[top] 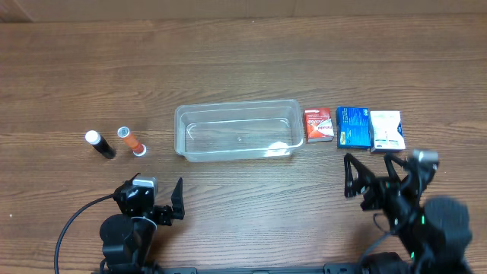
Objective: Pack container
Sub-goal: 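Reach the right gripper to the white box and grasp it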
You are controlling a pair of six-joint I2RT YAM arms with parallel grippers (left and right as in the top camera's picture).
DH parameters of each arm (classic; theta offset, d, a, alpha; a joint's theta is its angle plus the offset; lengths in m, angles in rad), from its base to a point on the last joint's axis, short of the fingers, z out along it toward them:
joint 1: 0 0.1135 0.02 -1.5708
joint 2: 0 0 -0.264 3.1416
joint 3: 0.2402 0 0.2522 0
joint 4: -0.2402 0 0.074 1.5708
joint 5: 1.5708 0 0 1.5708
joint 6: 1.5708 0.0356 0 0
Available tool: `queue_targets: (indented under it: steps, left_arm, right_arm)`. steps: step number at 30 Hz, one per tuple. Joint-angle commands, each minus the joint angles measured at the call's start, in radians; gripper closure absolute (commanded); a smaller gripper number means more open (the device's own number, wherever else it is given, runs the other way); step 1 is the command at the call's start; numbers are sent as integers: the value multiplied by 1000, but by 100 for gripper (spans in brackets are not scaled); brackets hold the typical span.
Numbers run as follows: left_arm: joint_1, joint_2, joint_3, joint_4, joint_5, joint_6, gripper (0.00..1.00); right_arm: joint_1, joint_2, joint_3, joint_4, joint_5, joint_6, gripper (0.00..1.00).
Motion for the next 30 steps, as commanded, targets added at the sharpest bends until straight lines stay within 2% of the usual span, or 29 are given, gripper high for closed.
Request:
queue_targets:
  steps: [1, 4, 6, 10, 16, 20, 24, 26, 30]
  left_arm:
    - [-8, -15, -3, 2, 9, 16, 0]
    - [-8, -15, -3, 2, 9, 16, 0]
    - [-8, -15, -3, 2, 9, 16, 0]
    - [-8, -15, -3, 2, 9, 16, 0]
    - [-8, -15, -3, 2, 9, 16, 0]
    - [-8, -15, -3, 2, 9, 16, 0]
    - [-8, -15, -3, 2, 9, 16, 0]
    - [-8, -15, -3, 2, 9, 16, 0]
    - [-8, -15, -3, 2, 9, 16, 0]
  right_arm:
    - [-3, 287, 277, -150, 35, -19, 0]
    - [-3, 536, 528, -334, 0, -17, 0]
    - [-3, 650, 599, -384, -15, -26, 0]
    - [-3, 864, 600, -375, -5, -36, 0]
    - [-21, 1045, 600, -326, 189, 77, 0]
    - [-165, 1126, 600, -260, 198, 68, 0]
    - [-323, 1223, 600, -200, 71, -145, 0]
    - [-388, 1307, 600, -198, 74, -235, 0]
    - [-425, 1403, 600, -177, 75, -364, 0]
